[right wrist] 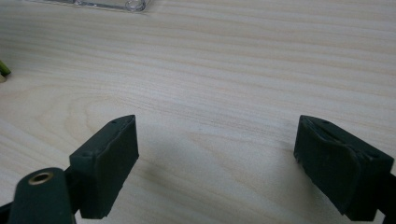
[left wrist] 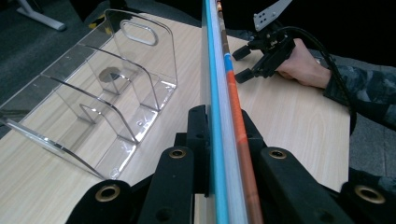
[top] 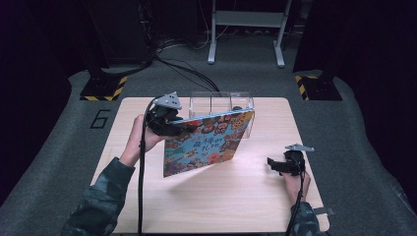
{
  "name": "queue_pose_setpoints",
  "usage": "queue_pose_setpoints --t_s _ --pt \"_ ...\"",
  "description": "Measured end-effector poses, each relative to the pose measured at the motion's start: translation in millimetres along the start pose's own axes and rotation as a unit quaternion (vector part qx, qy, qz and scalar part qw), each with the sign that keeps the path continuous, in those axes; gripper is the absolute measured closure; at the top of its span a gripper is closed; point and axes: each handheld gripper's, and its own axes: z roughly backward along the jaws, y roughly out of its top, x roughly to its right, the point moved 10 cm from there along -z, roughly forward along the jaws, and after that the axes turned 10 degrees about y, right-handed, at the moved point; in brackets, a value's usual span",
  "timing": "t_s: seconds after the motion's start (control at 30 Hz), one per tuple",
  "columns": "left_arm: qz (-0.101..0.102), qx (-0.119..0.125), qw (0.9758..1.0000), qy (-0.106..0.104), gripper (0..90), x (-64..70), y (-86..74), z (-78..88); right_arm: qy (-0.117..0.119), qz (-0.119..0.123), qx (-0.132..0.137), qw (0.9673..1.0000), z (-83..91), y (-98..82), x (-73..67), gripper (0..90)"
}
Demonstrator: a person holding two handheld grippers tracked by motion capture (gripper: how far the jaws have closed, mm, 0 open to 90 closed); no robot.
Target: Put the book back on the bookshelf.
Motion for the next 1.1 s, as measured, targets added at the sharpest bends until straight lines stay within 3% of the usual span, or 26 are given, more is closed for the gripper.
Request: queue_pose_setpoints --t_s 0.33,0.7,1.1 --pt "0.013 0.013 0.9998 0.008 81.3 -11.8 7.2 14.5 0.002 -0.001 0.001 1.0000 0.2 0.0 0.8 12.8" --pt "0.045 0.027 0.9983 0.026 81.2 -31.1 -4.0 33.0 -0.001 -0.001 0.001 1.0000 0.0 0.2 0.8 12.9" --pt "0.089 0.044 0.9928 0.067 81.1 -55.4 -22.7 52.5 -0.006 0.001 -0.002 1.0000 -0.3 -0.1 1.2 12.9"
